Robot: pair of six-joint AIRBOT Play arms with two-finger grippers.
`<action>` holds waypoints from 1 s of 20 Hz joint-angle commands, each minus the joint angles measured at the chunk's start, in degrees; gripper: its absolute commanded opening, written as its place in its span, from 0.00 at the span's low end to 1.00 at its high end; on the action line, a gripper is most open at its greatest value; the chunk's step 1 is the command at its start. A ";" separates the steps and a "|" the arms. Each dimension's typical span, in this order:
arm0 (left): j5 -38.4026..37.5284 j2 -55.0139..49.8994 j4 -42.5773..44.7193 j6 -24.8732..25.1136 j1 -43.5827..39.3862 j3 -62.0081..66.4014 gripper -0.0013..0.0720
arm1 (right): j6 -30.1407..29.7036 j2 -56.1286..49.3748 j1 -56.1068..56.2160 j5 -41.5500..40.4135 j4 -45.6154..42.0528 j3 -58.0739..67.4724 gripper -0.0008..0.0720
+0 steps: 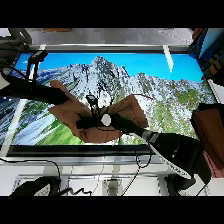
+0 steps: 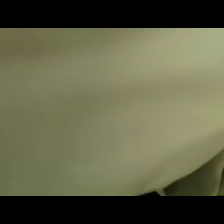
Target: Fold the clothes and pants, and hang the long-sleeved shirts on hangers.
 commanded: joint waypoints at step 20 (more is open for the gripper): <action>37.86 -28.70 -23.93 6.95 -32.72 0.00 0.97 | -6.80 23.08 -51.21 37.27 -26.93 -0.20 0.06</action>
